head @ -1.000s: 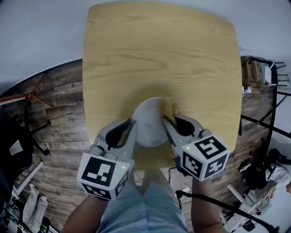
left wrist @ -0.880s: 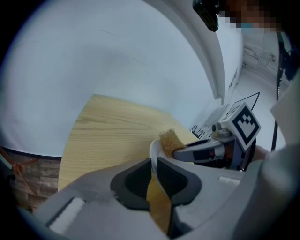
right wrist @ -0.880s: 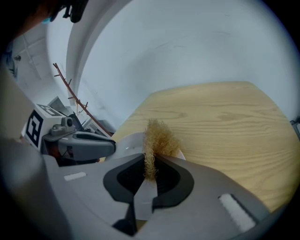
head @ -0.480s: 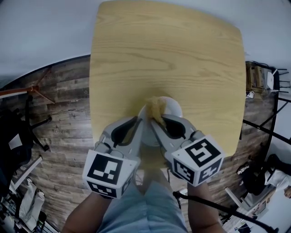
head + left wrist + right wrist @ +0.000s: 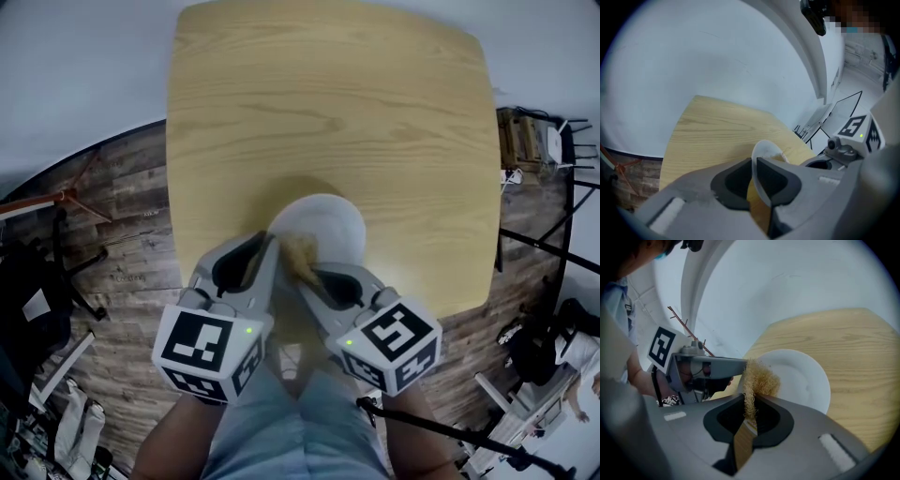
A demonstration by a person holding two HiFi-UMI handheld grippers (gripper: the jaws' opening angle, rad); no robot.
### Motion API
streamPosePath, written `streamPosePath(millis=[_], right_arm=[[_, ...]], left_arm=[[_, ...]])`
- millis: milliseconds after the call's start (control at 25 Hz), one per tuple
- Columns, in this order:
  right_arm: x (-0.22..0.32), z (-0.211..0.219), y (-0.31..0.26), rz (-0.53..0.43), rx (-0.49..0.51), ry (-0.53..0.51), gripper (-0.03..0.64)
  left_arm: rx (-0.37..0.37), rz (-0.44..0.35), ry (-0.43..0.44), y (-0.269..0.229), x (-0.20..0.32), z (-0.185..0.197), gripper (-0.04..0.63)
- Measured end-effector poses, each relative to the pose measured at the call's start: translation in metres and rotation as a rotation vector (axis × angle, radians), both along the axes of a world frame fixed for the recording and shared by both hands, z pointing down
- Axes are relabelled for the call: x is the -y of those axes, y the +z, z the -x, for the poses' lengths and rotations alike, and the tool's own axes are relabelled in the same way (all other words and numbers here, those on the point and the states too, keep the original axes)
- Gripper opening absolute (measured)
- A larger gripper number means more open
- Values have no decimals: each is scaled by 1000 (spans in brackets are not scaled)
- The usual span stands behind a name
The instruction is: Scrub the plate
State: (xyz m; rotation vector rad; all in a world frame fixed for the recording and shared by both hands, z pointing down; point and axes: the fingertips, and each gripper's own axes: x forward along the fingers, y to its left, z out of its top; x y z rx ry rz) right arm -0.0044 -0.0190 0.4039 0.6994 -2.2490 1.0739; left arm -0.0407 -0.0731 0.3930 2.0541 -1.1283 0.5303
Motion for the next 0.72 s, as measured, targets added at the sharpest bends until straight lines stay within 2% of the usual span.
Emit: streamPosePath(millis=[400,720], right_arm=[[-17,-33,11,54,-52,35,40],[0,-68,13,45,-107,139,40]], left_arm=[[19,2,5,0,-2,2,57],[18,-15,17,-6,-3,0,57]])
